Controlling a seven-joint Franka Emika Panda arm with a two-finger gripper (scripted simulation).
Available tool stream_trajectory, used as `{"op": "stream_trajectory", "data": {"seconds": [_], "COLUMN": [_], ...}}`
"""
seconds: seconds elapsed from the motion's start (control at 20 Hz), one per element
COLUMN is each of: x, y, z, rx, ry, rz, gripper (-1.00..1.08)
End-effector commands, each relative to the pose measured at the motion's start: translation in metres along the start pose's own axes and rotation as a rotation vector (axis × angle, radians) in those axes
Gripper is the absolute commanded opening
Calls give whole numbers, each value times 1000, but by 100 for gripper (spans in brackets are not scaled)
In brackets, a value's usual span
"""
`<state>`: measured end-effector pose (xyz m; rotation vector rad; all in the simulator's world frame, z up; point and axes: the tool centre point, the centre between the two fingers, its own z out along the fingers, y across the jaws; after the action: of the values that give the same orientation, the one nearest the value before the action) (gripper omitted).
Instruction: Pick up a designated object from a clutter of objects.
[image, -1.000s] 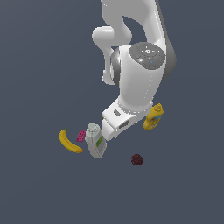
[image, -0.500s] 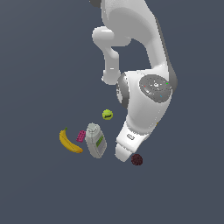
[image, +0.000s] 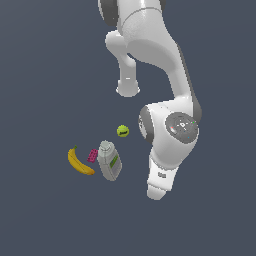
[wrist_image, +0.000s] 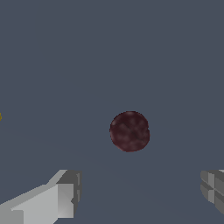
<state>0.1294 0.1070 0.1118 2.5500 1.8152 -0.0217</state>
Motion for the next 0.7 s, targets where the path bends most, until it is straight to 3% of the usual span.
{"op": "stream_trajectory", "data": {"seconds": [0.0, 0.65], "x": [6, 18], "y": [2, 3], "z": [10, 32], "rx": [-1, 1], "ry": [6, 17], "rz": [-55, -160], "gripper": [100, 100]}}
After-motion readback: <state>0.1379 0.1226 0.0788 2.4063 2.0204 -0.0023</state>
